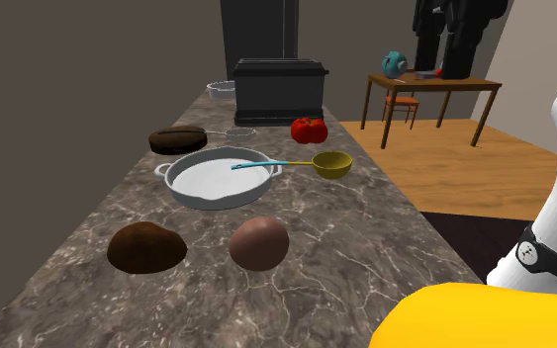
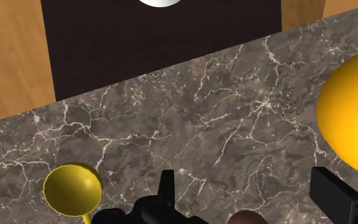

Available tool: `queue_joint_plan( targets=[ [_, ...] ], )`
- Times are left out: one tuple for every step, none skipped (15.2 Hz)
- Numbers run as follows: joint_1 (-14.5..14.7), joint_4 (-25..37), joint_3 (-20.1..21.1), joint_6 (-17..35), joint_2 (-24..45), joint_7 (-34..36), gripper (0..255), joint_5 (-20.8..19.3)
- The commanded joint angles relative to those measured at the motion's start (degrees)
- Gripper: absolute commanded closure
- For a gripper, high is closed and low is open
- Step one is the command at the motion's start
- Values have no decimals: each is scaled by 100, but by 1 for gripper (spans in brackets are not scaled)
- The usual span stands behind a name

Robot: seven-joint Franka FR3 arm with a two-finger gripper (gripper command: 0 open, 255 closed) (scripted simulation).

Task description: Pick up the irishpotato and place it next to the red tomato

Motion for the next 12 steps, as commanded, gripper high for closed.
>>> queue_joint_plan(
  targets=[
    [0, 0, 0, 0, 0, 0, 0, 0],
    [9, -70, 29, 253, 110, -4, 0, 16],
    [18, -131, 59, 507, 229, -9, 0, 31],
    [26, -183, 90, 761, 357, -13, 0, 46],
    [34, -226, 120, 1014, 494, -17, 0, 59],
    [41, -260, 150, 1266, 638, -20, 0, 71],
    [48, -285, 181, 1516, 791, -23, 0, 82],
    [54, -300, 211, 1765, 951, -25, 0, 91],
    [60, -307, 241, 2012, 1118, -26, 0, 98],
    [65, -303, 271, 2256, 1291, -26, 0, 102],
    [69, -291, 301, 2496, 1470, -25, 0, 104],
    [72, -269, 331, 2732, 1655, -23, 0, 103]
  ],
)
